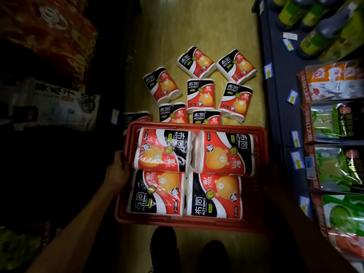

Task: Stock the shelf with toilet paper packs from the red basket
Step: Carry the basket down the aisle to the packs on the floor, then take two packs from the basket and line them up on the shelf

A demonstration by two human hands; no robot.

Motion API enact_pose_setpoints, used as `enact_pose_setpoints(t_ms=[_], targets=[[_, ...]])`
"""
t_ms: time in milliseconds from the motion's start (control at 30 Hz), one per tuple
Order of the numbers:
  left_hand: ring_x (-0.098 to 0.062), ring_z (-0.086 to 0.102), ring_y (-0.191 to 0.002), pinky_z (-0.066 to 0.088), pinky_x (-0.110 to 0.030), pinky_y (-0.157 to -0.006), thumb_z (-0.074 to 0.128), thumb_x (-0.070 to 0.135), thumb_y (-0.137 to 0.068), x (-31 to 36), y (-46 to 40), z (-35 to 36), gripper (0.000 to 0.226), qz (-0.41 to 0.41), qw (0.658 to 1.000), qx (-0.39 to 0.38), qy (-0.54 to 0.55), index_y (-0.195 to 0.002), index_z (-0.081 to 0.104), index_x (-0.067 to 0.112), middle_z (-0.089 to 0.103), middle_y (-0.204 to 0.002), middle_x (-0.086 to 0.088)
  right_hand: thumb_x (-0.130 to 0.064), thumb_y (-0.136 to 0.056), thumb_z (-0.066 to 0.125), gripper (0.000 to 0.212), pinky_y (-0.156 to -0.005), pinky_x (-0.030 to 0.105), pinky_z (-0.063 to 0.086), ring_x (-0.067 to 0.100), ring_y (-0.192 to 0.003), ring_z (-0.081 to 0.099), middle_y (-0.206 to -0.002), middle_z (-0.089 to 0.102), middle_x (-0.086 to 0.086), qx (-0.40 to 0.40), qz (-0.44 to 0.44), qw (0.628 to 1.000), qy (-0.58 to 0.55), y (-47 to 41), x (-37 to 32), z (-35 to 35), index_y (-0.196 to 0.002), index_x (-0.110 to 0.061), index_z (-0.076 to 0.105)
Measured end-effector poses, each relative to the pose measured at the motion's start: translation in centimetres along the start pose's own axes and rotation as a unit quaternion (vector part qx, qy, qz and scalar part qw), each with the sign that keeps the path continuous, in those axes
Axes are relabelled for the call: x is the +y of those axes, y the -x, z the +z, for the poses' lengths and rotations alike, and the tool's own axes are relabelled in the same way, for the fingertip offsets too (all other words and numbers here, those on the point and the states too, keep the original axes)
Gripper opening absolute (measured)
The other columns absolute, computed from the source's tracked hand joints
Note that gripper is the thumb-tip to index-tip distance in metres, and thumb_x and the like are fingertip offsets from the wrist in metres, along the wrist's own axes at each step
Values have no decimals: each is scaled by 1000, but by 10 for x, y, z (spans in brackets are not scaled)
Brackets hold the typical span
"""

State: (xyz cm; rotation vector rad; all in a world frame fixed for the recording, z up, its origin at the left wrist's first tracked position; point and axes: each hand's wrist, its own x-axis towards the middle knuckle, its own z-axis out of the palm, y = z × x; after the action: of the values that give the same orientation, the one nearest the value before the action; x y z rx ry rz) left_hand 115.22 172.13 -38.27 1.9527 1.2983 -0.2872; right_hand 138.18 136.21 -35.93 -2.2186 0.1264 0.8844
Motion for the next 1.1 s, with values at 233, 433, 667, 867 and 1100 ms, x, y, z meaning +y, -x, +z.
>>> enact_pose_setpoints(t_ms=[233, 433, 667, 867, 1100], targets=[[-43, 56, -113, 45, -38, -85, 45, 16, -99, 11, 6, -6, 51, -18, 999, -27, -24, -146, 27, 7, 52, -134, -25, -19, -98, 50, 9, -62, 20, 36, 8, -79, 53, -86, 50, -11, -5, -28, 999, 24, 1, -2, -3, -107, -19, 49], [-41, 57, -114, 46, -38, -92, 59, 25, -92, 40, 20, -24, 61, 0, 998, -35, -43, -143, 34, 5, 57, -129, -24, -28, -92, 58, 21, -58, 23, 43, 20, -81, 64, -95, 64, 3, 32, -58, 996, 52, -7, -5, -5, -106, -12, 60], [-29, 52, -117, 47, -41, -95, 71, 57, -74, 88, 45, -34, 80, 111, 985, -69, -114, -137, 42, 18, 49, -130, -13, -10, -87, 60, 43, -90, 33, 45, 31, -110, 56, -121, 52, 9, 17, -119, 981, 151, 17, -35, 5, -128, -12, 49], [-31, 31, -138, 39, -45, -107, 71, 53, -78, 119, 46, -8, 88, 177, 943, -84, -270, -148, 25, 25, 27, -152, -11, -11, -91, 57, 44, -95, 42, 49, 30, -119, 53, -135, 46, 13, -29, -151, 974, 165, 35, -48, 28, -133, -13, 47], [-33, 18, -144, 27, -54, -114, 70, 51, -79, 150, -5, 17, 91, 287, 880, -87, -369, -151, 20, 25, 20, -158, -9, -9, -89, 59, 40, -94, 30, 41, 27, -121, 52, -134, 49, 10, 15, -198, 964, 175, 21, -31, 36, -128, -13, 54]])
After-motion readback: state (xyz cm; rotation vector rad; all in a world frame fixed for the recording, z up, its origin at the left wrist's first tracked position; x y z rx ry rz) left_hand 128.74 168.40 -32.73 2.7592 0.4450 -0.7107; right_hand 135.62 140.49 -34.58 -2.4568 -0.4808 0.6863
